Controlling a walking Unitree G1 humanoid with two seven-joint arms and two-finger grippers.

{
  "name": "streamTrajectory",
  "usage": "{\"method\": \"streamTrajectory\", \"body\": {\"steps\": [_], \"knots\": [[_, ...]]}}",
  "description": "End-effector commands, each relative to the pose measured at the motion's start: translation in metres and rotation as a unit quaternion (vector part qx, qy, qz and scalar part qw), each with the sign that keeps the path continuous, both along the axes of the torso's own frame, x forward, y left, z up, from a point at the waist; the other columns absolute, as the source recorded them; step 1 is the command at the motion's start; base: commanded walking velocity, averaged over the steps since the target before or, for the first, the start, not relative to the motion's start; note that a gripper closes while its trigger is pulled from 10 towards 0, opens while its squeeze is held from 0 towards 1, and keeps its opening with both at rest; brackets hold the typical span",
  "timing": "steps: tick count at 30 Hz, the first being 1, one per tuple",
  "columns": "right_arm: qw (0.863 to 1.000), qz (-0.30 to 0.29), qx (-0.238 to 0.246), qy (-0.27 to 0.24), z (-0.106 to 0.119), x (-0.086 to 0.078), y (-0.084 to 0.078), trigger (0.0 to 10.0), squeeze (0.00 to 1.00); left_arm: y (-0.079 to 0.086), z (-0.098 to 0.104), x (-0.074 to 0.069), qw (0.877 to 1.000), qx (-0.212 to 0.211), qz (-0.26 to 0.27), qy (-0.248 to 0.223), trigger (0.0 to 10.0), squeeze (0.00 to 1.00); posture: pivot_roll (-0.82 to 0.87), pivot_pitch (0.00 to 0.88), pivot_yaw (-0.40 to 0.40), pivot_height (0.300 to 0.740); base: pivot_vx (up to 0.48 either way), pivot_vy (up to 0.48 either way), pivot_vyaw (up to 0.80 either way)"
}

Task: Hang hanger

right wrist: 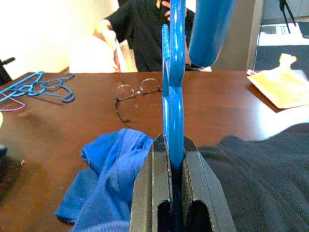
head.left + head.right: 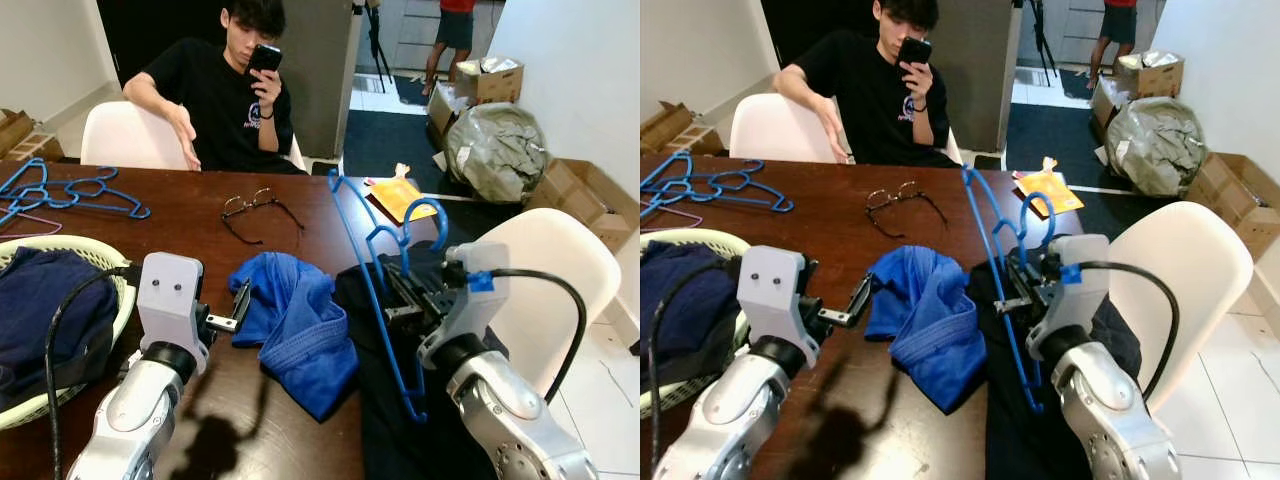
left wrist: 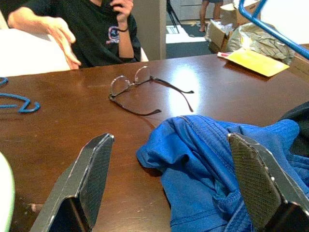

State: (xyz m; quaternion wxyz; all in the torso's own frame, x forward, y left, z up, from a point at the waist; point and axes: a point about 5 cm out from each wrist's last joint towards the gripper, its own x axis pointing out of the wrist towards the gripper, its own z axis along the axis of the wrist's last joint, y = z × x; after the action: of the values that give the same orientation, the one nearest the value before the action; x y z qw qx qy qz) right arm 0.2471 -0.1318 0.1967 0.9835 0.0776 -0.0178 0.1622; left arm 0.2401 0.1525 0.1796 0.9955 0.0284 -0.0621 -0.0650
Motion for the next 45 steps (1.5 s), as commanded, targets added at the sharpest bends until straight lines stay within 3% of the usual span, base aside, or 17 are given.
{"method": "streamTrajectory", "body": {"steps": [1,17,23,25,30,32,35,36,43,45], "knots": [[1.000,-0.014,-0.003,0.001,-0.001,0.003,-0.003,10.0,0.00,-0.003,-0.003,-0.001,1.000,0.005,0.005,0.006,10.0,0.00,0.06,0.072,-0.055,0.740,0.000,0.428,0.00],[0.999,-0.040,-0.004,0.006,-0.004,-0.004,-0.006,10.0,0.00,-0.013,-0.008,0.000,0.999,0.010,-0.033,0.026,10.0,0.00,0.04,0.078,0.010,0.740,0.000,0.357,0.00],[0.999,-0.045,0.004,0.008,-0.004,-0.004,-0.005,10.0,0.00,-0.013,-0.006,0.002,0.999,0.023,-0.041,0.018,10.0,0.00,0.04,0.070,0.016,0.740,0.000,0.000,0.00],[0.999,-0.046,0.008,0.009,-0.005,-0.004,-0.005,10.0,0.00,-0.003,0.005,0.008,0.999,0.035,-0.021,-0.006,10.0,0.00,0.05,0.063,0.009,0.740,0.000,0.000,0.00],[0.999,-0.044,0.008,0.010,-0.006,-0.004,-0.005,10.0,0.00,0.004,0.012,0.011,0.999,0.038,-0.007,-0.016,10.0,0.00,0.05,0.060,0.005,0.740,0.000,0.000,0.00],[0.999,-0.040,0.006,0.011,-0.006,-0.004,-0.006,10.0,0.00,0.017,0.020,0.014,1.000,0.014,0.019,-0.020,10.0,0.00,0.05,0.063,0.002,0.740,0.000,-0.137,0.00],[0.999,-0.040,0.005,0.011,-0.006,-0.003,-0.006,10.0,0.00,0.024,0.019,0.014,0.999,0.006,0.037,-0.013,10.0,0.00,0.05,0.066,0.001,0.740,0.000,-0.379,0.00],[0.999,-0.040,0.004,0.011,-0.006,-0.003,-0.006,10.0,0.00,0.030,0.017,0.013,0.998,-0.010,0.069,-0.004,10.0,0.00,0.05,0.068,-0.001,0.740,0.000,-0.431,0.00],[0.999,-0.040,0.004,0.012,-0.006,-0.004,-0.006,10.0,0.00,0.035,0.014,0.013,0.995,-0.022,0.096,0.002,10.0,0.00,0.04,0.069,-0.002,0.740,0.000,-0.248,0.00],[0.999,-0.039,0.004,0.012,-0.006,-0.004,-0.006,10.0,0.00,0.041,0.009,0.013,0.992,-0.047,0.116,0.013,10.0,0.00,0.05,0.070,-0.002,0.740,0.000,0.000,0.00]]}}
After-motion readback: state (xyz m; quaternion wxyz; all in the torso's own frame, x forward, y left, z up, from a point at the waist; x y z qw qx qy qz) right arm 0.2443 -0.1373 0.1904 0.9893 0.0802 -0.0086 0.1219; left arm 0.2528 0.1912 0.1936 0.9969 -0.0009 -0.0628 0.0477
